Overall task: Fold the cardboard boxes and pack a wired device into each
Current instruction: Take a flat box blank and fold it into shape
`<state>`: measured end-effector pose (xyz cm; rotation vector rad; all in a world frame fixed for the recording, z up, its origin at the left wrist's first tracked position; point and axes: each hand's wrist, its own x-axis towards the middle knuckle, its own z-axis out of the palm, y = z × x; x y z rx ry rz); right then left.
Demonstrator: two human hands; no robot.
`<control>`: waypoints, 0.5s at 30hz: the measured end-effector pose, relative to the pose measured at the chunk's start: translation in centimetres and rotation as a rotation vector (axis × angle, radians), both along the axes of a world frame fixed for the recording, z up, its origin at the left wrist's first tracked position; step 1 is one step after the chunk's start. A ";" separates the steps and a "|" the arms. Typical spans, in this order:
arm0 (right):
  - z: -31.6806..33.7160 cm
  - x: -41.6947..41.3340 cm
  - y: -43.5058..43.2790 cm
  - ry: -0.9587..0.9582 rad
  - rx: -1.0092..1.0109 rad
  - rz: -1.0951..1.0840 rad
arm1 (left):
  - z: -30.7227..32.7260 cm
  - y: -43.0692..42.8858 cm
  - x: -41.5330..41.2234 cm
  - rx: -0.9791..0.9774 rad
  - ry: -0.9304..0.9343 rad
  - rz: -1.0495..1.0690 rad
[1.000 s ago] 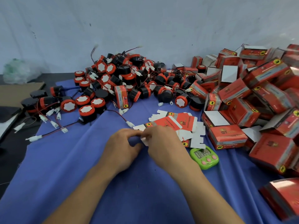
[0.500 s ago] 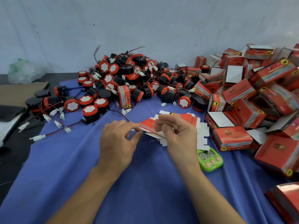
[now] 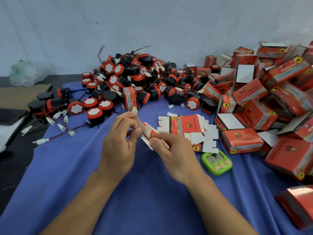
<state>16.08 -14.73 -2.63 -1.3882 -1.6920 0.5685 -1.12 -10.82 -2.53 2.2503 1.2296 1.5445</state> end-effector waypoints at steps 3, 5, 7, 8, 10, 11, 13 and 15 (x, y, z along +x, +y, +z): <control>-0.1 -0.2 -0.1 0.025 0.007 -0.035 | 0.0 -0.1 0.2 0.038 0.013 -0.020; 0.0 -0.3 -0.1 0.035 -0.002 -0.069 | -0.1 0.1 0.2 0.059 0.027 -0.017; 0.0 -0.2 0.0 0.027 -0.022 -0.112 | -0.2 0.2 0.2 0.068 0.033 -0.004; 0.0 -0.2 0.0 0.002 -0.022 -0.133 | -0.2 0.2 0.2 0.067 0.031 0.000; 0.2 -0.2 -0.1 -0.016 -0.009 -0.182 | -0.2 0.2 0.1 0.084 0.033 0.003; 0.2 -0.1 -0.1 0.022 -0.001 -0.219 | -0.2 0.2 0.1 0.101 0.042 0.002; 0.2 0.3 0.1 0.125 0.011 -0.322 | 0.0 -0.1 0.2 0.138 0.072 -0.013; 0.2 0.9 0.4 0.180 0.020 -0.419 | 0.0 -0.5 0.6 0.176 0.094 -0.048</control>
